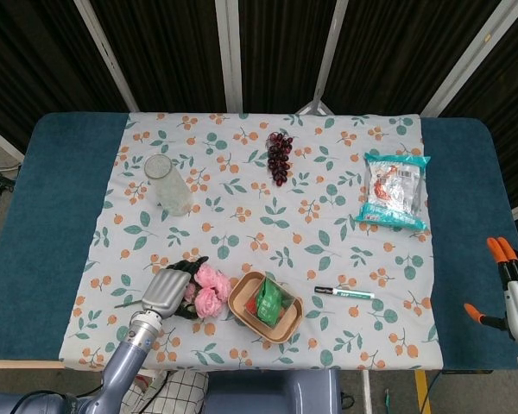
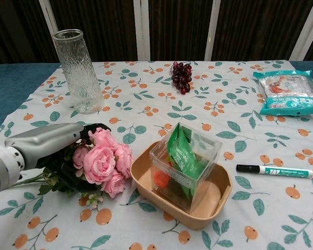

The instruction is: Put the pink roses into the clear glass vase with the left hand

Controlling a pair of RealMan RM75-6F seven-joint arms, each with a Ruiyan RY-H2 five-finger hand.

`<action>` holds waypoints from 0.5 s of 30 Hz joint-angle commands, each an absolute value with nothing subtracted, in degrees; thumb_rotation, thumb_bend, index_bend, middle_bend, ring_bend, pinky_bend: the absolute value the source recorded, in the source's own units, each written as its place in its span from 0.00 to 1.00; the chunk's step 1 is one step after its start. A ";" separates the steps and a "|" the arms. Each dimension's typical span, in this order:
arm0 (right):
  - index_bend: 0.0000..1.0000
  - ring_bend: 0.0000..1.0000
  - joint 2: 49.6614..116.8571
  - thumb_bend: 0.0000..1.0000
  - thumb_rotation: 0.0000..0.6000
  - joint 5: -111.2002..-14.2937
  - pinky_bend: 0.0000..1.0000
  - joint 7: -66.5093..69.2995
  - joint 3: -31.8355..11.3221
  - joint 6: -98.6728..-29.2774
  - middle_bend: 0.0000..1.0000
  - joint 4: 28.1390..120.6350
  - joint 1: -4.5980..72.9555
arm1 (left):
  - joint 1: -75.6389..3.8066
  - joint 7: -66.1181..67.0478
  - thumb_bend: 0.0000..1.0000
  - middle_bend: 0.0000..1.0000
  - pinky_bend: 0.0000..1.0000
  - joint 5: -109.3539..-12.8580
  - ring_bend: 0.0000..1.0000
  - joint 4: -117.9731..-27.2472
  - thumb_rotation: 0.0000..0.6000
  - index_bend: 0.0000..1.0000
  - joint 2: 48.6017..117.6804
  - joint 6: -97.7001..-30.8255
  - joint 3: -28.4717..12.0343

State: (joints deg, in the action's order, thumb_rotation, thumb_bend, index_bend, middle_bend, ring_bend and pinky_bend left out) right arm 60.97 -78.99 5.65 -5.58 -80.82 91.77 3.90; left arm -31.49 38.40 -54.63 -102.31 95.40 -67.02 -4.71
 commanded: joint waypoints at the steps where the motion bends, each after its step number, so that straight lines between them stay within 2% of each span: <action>1: 0.05 0.00 61.23 0.17 1.00 -78.82 0.00 5.28 -5.64 -80.65 0.00 91.70 4.01 | -31.72 39.00 0.09 0.26 0.35 -54.63 0.22 -102.07 1.00 0.14 95.35 -67.63 -4.75; 7: 0.05 0.00 61.57 0.17 1.00 -78.62 0.00 4.68 -5.75 -80.74 0.00 91.82 4.02 | -33.13 43.60 0.12 0.28 0.36 -52.63 0.23 -101.34 1.00 0.18 95.25 -67.62 -4.30; 15: 0.05 0.00 61.47 0.17 1.00 -78.37 0.00 5.68 -6.03 -80.97 0.00 91.96 3.81 | -35.22 48.37 0.33 0.45 0.43 -52.11 0.34 -100.72 1.00 0.40 95.79 -67.71 -3.31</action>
State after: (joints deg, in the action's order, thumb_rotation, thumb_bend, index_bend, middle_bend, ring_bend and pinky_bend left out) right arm 61.51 -78.32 5.54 -6.00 -80.90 91.96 3.86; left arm -34.87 47.75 -51.88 -101.06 95.53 -67.47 -3.61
